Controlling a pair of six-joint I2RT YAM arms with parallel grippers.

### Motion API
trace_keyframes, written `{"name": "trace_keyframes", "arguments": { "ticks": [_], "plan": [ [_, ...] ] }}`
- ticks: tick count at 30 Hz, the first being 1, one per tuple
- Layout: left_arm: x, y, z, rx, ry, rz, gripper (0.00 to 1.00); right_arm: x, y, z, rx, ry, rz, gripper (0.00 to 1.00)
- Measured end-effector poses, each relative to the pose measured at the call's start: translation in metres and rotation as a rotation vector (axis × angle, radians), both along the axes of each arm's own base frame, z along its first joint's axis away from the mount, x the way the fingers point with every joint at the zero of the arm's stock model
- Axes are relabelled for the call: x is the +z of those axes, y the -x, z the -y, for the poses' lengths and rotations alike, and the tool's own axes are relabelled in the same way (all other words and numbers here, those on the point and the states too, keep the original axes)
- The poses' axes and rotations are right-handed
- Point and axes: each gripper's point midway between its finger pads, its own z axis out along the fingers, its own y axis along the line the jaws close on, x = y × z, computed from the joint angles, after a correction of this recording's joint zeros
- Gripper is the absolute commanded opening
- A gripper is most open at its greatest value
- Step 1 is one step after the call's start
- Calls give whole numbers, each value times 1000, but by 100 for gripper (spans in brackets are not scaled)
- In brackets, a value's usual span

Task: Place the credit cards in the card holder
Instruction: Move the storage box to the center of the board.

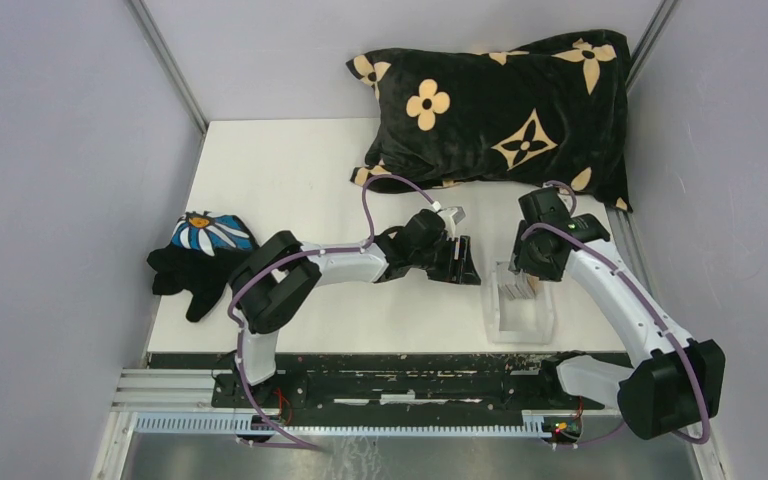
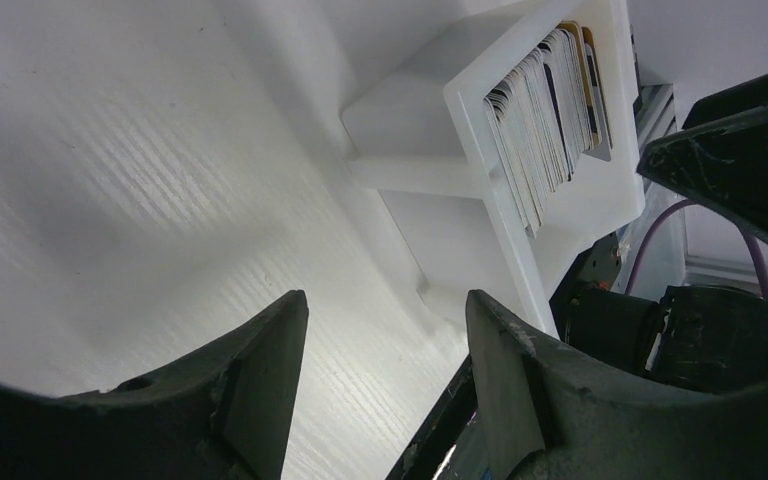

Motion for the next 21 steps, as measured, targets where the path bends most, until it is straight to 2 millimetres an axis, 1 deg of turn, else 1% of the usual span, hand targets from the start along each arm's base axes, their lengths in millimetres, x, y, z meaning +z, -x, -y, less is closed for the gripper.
{"name": "trace_keyframes", "arguments": {
  "ticks": [4,6,11,15,21],
  "plan": [
    [0,0,0,0,-7,-5,66,8,1,14,-46,29,32,56],
    [0,-1,1,0,-10,-7,66,12,2,24,-88,40,42,56],
    [-6,1,3,-6,-20,-16,66,11,5,46,-192,48,28,55],
    [-10,4,3,-16,-25,-26,66,2,7,53,-232,38,-6,54],
    [-10,5,3,-20,-26,-31,66,-20,17,50,-228,26,-92,52]
  ]
}}
